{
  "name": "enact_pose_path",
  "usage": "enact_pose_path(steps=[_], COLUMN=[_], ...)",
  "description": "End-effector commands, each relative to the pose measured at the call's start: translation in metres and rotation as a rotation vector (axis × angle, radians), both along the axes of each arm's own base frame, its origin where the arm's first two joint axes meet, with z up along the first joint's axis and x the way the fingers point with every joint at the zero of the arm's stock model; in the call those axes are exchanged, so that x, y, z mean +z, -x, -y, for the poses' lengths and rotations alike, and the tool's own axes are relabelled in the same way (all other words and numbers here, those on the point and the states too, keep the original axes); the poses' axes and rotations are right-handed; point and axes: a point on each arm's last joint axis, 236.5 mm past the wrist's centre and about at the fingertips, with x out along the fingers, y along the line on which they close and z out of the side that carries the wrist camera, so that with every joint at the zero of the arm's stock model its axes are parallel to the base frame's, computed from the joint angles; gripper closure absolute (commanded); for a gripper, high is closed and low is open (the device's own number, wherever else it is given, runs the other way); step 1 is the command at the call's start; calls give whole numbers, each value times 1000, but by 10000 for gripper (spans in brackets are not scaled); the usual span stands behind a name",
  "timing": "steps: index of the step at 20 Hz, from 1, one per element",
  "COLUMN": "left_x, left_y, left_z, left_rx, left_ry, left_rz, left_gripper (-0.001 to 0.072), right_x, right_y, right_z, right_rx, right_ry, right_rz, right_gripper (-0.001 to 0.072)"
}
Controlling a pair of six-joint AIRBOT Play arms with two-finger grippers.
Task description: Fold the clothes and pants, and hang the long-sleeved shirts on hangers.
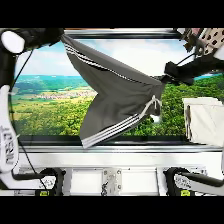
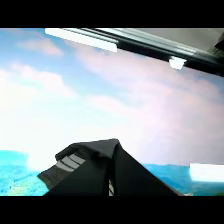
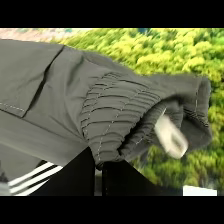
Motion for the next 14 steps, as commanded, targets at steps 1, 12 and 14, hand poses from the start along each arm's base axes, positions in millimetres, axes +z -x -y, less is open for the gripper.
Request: enact_pose_path(steps=[1, 12, 14], left_x=[-48, -121, -156], left_y=[-24, 64, 103], left_z=[4, -8, -2], left_rx=[-38, -70, -79], left_ry=[-43, -87, -89], left_rz=[-118, -422, -478], left_gripper=[703, 704, 704], right_x=[-54, -64, -73], right_y=[-50, -25, -6], right_z=[16, 59, 67], right_rx=[-30, 92, 97], right_ry=[61, 325, 364], right_rz=[6, 6, -27], right_gripper=[691, 691, 690])
